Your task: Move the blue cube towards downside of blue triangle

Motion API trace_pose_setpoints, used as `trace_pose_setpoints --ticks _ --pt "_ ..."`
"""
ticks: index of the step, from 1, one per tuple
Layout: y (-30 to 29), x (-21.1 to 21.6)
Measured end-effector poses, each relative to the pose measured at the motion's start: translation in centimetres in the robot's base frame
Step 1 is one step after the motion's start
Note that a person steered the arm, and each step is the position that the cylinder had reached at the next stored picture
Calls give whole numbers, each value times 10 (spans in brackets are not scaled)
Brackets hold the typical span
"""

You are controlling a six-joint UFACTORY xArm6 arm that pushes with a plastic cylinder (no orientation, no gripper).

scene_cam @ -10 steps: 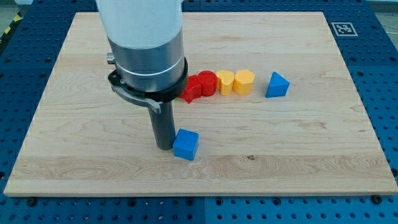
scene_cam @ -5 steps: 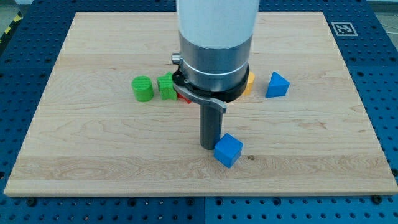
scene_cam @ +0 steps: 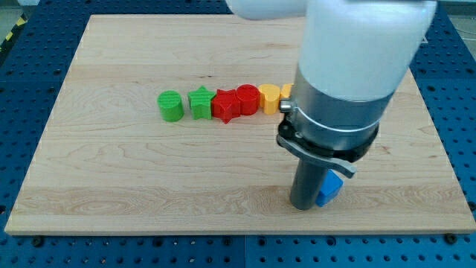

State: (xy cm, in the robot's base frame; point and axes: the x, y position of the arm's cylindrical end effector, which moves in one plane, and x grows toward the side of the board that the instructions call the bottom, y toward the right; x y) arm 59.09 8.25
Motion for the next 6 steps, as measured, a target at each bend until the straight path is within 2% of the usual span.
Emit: trace_pose_setpoints --ticks 4,6 --pt "8 0" --pt "30 0"
